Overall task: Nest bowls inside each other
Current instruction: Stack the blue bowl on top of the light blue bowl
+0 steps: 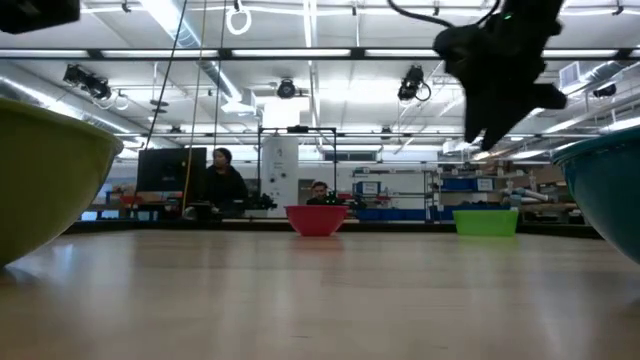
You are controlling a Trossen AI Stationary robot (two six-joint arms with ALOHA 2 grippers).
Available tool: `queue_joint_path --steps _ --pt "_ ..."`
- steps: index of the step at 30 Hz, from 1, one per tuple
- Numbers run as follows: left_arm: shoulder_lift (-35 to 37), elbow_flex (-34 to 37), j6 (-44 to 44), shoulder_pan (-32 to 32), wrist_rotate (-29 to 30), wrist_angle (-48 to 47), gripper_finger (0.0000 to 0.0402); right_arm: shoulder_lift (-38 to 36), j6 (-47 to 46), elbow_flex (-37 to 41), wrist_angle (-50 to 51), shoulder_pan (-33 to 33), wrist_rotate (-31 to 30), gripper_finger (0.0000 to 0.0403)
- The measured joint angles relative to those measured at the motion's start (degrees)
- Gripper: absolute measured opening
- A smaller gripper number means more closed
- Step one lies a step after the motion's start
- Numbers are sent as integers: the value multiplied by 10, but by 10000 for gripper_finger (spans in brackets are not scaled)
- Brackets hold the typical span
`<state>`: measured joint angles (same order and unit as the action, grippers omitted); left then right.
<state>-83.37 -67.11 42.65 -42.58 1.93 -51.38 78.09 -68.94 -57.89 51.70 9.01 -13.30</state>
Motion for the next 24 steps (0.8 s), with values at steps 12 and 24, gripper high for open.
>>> queue_joint_path --steps 12,24 --pt "93 0 -18 102 121 -7 254 0 -72 0 31 157 130 145" --pt "89 0 -102 199 115 68 254 105 -71 0 -36 245 170 145"
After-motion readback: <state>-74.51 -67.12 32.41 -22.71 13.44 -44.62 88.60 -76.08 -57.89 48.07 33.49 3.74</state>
